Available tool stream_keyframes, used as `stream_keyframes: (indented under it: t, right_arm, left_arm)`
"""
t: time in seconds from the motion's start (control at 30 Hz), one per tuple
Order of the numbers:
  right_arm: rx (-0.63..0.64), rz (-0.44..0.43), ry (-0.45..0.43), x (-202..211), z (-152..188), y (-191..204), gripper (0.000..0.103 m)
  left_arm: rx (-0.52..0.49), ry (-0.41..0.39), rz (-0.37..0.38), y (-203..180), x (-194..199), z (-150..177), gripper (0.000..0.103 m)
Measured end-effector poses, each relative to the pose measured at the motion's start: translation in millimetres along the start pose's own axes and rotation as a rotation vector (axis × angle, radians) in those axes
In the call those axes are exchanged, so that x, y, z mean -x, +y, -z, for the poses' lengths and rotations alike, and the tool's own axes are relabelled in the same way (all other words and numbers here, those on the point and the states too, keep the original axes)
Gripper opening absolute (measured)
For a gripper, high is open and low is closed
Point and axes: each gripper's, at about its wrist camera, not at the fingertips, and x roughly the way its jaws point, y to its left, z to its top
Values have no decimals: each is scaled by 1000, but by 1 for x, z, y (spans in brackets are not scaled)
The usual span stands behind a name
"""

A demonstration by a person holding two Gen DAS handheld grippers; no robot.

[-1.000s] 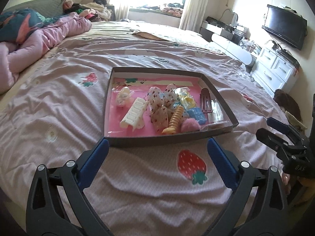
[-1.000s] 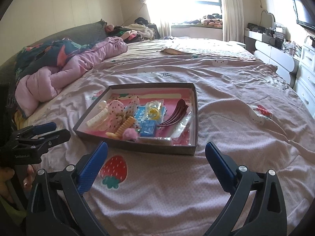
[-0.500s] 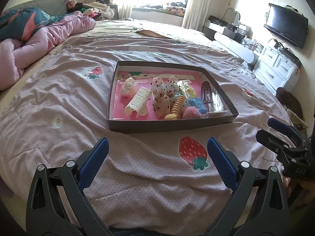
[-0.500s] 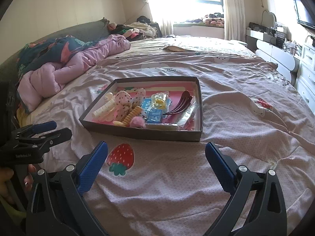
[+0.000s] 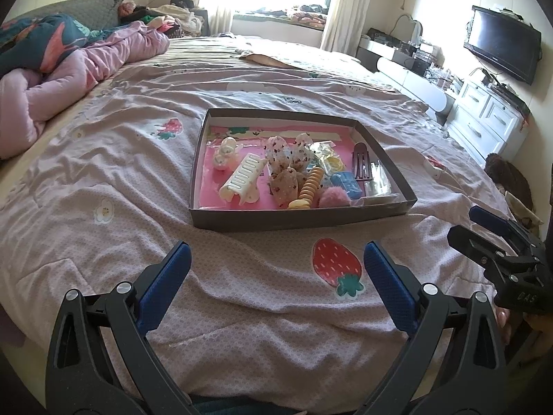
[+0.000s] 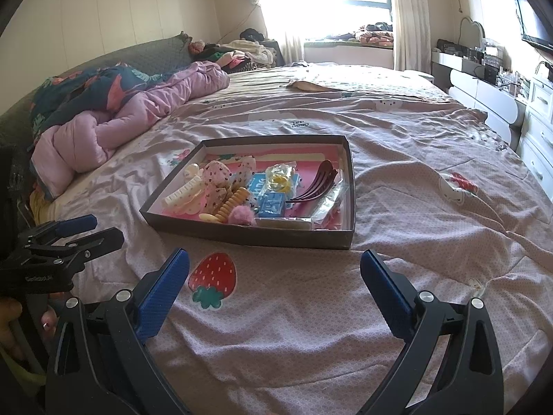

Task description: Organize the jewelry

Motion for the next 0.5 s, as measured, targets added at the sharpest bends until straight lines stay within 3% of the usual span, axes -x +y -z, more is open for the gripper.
stream_keyframes:
  t: [0.5]
  right_arm:
    - [-3,0,-5,2,-1,-1,96]
  left_arm:
    - [-2,-9,-15,-1,6,-4,92]
